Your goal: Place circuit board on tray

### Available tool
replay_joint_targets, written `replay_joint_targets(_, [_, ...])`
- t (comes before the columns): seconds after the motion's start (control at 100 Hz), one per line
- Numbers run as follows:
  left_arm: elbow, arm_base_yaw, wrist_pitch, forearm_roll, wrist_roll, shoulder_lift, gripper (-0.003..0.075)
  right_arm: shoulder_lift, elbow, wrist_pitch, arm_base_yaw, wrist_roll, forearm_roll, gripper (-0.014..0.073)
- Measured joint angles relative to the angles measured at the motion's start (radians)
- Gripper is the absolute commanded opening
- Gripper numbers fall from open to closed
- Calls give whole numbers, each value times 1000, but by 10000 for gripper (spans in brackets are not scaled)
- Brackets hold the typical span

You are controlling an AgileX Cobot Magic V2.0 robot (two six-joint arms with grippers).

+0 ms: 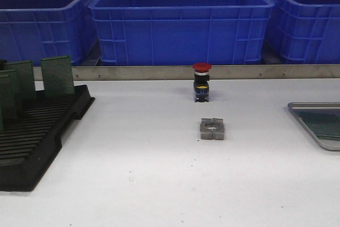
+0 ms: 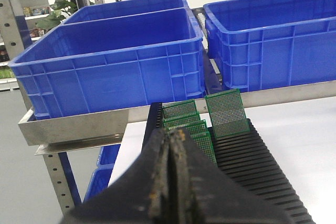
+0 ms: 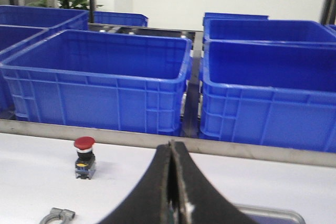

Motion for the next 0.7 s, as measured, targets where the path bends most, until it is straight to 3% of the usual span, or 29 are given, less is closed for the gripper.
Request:
replay_joint_targets(0.15, [0, 0, 0, 0, 0, 0, -19, -90, 74, 6, -51, 132, -96, -68])
replay_joint_targets(0.39, [0, 0, 0, 0, 0, 0, -19, -189, 194, 0, -61, 216, -166, -68])
replay_joint_targets(0.7, [0, 0, 0, 0, 0, 0, -19, -189, 209, -43, -61, 287, -227, -68])
